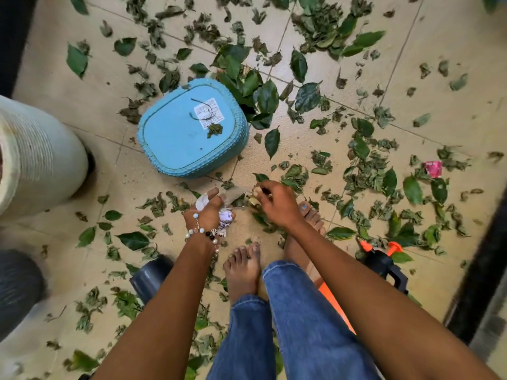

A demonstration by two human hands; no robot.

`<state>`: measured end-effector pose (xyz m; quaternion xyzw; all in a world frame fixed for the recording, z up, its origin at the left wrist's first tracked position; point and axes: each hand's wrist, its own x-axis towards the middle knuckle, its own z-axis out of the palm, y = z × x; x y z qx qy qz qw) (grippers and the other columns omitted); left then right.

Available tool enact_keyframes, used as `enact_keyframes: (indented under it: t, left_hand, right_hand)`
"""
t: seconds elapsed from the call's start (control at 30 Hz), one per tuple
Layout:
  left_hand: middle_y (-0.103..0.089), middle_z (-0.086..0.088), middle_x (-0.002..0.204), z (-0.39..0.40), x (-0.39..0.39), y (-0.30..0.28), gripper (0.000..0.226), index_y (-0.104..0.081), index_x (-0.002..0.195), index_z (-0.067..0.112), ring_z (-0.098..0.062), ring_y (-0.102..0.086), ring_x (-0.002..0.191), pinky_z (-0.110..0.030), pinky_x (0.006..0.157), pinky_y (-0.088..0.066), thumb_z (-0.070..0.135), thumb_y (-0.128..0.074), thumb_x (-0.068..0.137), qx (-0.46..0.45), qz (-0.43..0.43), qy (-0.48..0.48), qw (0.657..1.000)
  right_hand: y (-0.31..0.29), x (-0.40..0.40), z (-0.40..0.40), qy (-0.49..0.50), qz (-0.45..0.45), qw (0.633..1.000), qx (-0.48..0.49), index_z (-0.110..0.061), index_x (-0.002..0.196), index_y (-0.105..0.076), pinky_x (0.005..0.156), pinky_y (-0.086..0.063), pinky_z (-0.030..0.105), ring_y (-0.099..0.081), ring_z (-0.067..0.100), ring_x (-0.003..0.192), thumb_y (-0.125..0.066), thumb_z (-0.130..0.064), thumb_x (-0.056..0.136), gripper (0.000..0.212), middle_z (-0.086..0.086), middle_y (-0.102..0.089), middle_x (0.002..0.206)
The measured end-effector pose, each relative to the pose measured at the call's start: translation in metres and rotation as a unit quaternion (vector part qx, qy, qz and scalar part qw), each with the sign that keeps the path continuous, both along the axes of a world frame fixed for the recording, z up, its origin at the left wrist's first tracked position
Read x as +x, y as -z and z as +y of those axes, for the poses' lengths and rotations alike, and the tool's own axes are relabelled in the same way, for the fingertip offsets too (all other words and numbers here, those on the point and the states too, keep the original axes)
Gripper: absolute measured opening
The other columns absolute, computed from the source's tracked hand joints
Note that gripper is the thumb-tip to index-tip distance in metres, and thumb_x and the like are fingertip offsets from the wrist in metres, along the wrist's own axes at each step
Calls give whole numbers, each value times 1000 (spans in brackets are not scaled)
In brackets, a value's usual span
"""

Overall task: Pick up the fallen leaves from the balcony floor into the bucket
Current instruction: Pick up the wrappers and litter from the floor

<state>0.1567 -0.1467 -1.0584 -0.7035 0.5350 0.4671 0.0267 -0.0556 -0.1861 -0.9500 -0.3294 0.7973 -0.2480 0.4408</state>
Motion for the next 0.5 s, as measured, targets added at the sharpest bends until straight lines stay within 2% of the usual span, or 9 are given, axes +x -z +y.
enact_keyframes:
  t: [0.1,0.17,0.2,0.23,0.27,0.3,0.33,0.37,0.5]
  left_hand:
    - [-58,-13,101,-7,-3,5,27,-52,116,20,-32,-56,84,-42,68,-43,18,-61,90,-29,17,15,999]
    - [-59,-13,102,4,2,15,40,-46,120,20,-32,-58,84,-42,69,-45,18,-67,86,-42,40,39,998]
    - [-62,-13,100,-16,-14,-11,46,-41,122,18,-32,-60,82,-42,68,-47,17,-68,85,-25,66,-9,997]
    - [-65,-14,99,-49,-39,-48,47,-38,124,16,-33,-63,82,-44,70,-51,16,-66,86,59,117,-86,988]
    - [-68,-14,99,-88,-74,-103,40,-43,123,12,-31,-66,84,-45,73,-54,15,-62,88,212,213,-197,933]
    - [-71,-12,100,-121,-112,-149,28,-54,117,7,-27,-69,88,-45,79,-56,13,-60,89,250,223,-240,911]
    - [-72,-10,98,-133,-142,-188,20,-65,107,7,-24,-70,90,-42,84,-57,8,-60,88,172,212,-188,943]
    - [-73,-10,96,-127,-149,-217,20,-72,101,9,-24,-70,90,-41,85,-57,5,-61,84,152,240,-141,948]
    - [-71,-19,95,-121,-194,-285,29,-72,99,3,-34,-69,88,-42,79,-58,4,-60,72,212,300,-147,919]
  right_hand:
    - [-39,-12,-5,120,-94,988,-5,-9,110,-68,69,-42,12,-59,4,82,-61,-20,94,21,0,-67,96]
    - [-67,-16,-6,177,-133,975,-27,-13,107,-70,73,-44,11,-61,3,87,-62,-19,93,17,-2,-67,99]
    - [-78,-16,-6,204,-140,968,-40,-13,106,-70,78,-46,16,-62,8,91,-64,-17,92,16,2,-68,101]
    - [-92,-18,-6,230,-144,961,-52,-11,106,-70,81,-48,20,-63,12,91,-65,-15,91,16,5,-69,102]
    - [-106,-20,-6,251,-141,956,-62,-8,106,-70,82,-50,24,-64,12,90,-67,-13,90,17,5,-69,100]
    - [-120,-22,-6,271,-136,950,-71,-7,106,-71,81,-52,26,-64,11,87,-68,-10,88,18,2,-70,97]
    - [-133,-25,-6,291,-130,944,-83,-7,107,-71,80,-54,27,-64,9,83,-69,-8,87,20,-1,-70,92]
    - [-144,-27,-5,311,-126,937,-93,-11,106,-71,77,-56,28,-65,7,80,-71,-6,85,22,-7,-69,87]
    - [-192,-41,1,349,-45,926,-136,-24,91,-69,73,-58,32,-66,3,76,-73,-3,81,23,-16,-68,78]
